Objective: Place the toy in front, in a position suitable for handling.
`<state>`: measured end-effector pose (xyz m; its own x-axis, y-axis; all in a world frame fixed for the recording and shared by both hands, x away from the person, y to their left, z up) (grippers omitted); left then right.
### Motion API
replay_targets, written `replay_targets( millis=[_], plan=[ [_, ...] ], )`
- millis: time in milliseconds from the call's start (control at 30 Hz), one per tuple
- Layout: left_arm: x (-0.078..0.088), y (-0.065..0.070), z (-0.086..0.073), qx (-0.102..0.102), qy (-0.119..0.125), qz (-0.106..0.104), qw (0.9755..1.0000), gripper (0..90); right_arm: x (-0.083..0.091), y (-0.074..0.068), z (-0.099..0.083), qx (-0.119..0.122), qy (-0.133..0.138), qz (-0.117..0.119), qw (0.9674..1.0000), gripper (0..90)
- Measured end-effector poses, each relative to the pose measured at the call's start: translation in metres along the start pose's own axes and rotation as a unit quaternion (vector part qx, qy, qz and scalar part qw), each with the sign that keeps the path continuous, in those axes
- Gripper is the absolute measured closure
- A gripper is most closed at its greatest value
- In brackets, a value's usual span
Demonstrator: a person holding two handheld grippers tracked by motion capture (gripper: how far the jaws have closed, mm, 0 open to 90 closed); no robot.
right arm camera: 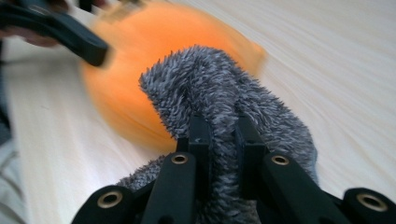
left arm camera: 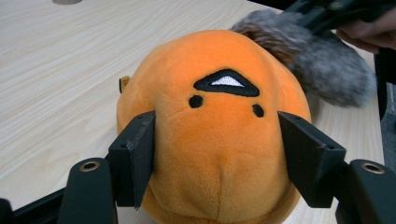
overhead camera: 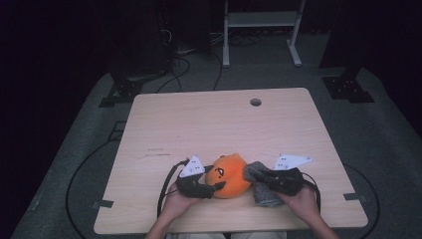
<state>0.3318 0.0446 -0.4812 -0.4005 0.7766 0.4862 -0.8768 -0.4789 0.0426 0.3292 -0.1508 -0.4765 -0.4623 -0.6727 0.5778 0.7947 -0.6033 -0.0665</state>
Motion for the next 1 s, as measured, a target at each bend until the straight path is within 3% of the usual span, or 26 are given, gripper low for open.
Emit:
replay_targets(
  millis=[100, 133, 167, 200, 233, 267, 333, 467, 533, 567, 600, 633, 667, 700, 767, 800, 900, 1000],
  plan=[
    [0.000, 0.001, 0.000, -0.007, 0.000, -0.001, 1.0000, 32.5, 0.004, 0.005, -0.003, -0.010, -0.001, -0.007, 0.9999, 79.7],
    [-0.001, 0.002, 0.000, -0.017, 0.002, -0.004, 0.9998, 32.5, 0.008, -0.001, 0.004, -0.006, 0.019, 0.010, 0.9997, 79.6],
    [-0.001, 0.002, 0.000, -0.017, 0.002, -0.004, 0.9998, 32.6, 0.008, -0.008, 0.009, 0.004, 0.031, 0.024, 0.9992, 79.6],
    [-0.001, 0.004, 0.000, -0.029, 0.005, -0.009, 0.9995, 32.7, 0.008, -0.015, 0.013, 0.016, 0.039, 0.033, 0.9986, 79.6],
    [-0.001, 0.004, 0.000, -0.029, 0.005, -0.009, 0.9995, 33.0, 0.008, -0.015, 0.013, 0.016, 0.039, 0.033, 0.9986, 79.6],
    [-0.001, 0.007, 0.000, -0.050, 0.005, -0.009, 0.9987, 33.4, 0.002, -0.025, 0.018, 0.040, 0.033, 0.029, 0.9982, 79.6],
    [-0.001, 0.007, -0.001, -0.054, 0.003, -0.011, 0.9985, 33.6, -0.001, -0.025, 0.017, 0.052, 0.025, 0.019, 0.9981, 79.6],
    [0.000, 0.007, -0.001, -0.060, 0.004, -0.017, 0.9981, 34.1, 0.000, -0.004, 0.009, 0.008, 0.014, -0.003, 0.9999, 79.6],
    [0.000, 0.007, -0.001, -0.057, 0.003, -0.018, 0.9982, 33.3, 0.000, 0.000, 0.008, -0.004, 0.015, 0.004, 0.9999, 79.6],
    [0.000, 0.006, -0.001, -0.049, 0.004, -0.021, 0.9986, 29.4, -0.001, -0.002, 0.007, -0.016, 0.018, 0.020, 0.9995, 79.6],
    [0.001, 0.005, 0.000, -0.038, 0.003, -0.021, 0.9990, 29.4, -0.001, -0.002, 0.007, -0.016, 0.018, 0.020, 0.9995, 79.6],
    [0.001, 0.003, 0.001, -0.023, 0.003, -0.020, 0.9995, 24.3, -0.001, -0.004, 0.007, -0.014, 0.017, 0.020, 0.9995, 79.6],
    [0.002, -0.001, 0.002, 0.011, 0.007, -0.023, 0.9997, 16.8, -0.003, -0.011, 0.007, -0.009, 0.016, 0.025, 0.9995, 79.6],
    [0.002, -0.001, 0.002, 0.011, 0.007, -0.023, 0.9997, 14.5, -0.003, -0.011, 0.007, -0.009, 0.016, 0.025, 0.9995, 79.6],
    [0.003, -0.005, 0.003, 0.044, 0.016, -0.029, 0.9985, 14.9, -0.004, -0.022, 0.005, 0.000, 0.013, 0.038, 0.9992, 79.6],
    [0.003, -0.005, 0.002, 0.046, 0.017, -0.027, 0.9984, 16.9, -0.004, -0.024, 0.005, 0.003, 0.014, 0.040, 0.9991, 79.6],
    [0.000, -0.003, 0.000, 0.021, 0.006, -0.014, 0.9997, 26.1, -0.002, -0.027, 0.004, 0.005, 0.012, 0.050, 0.9986, 79.6],
    [0.000, -0.003, -0.001, 0.011, 0.000, -0.008, 0.9999, 27.3, -0.003, -0.025, 0.005, -0.002, 0.012, 0.053, 0.9985, 79.6]
  ],
)
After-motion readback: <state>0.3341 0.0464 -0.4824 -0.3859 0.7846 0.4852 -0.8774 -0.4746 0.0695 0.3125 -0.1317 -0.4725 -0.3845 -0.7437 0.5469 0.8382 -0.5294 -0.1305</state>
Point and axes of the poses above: each handheld gripper's, and its own axes: x roughly backward along the jaws, z roughly out of its top, y roughly to its right, the point moved 8 cm from there along -x, roughly forward along the jaws, and after that the axes turned 1 degree about -x, right-handed, at the moved point
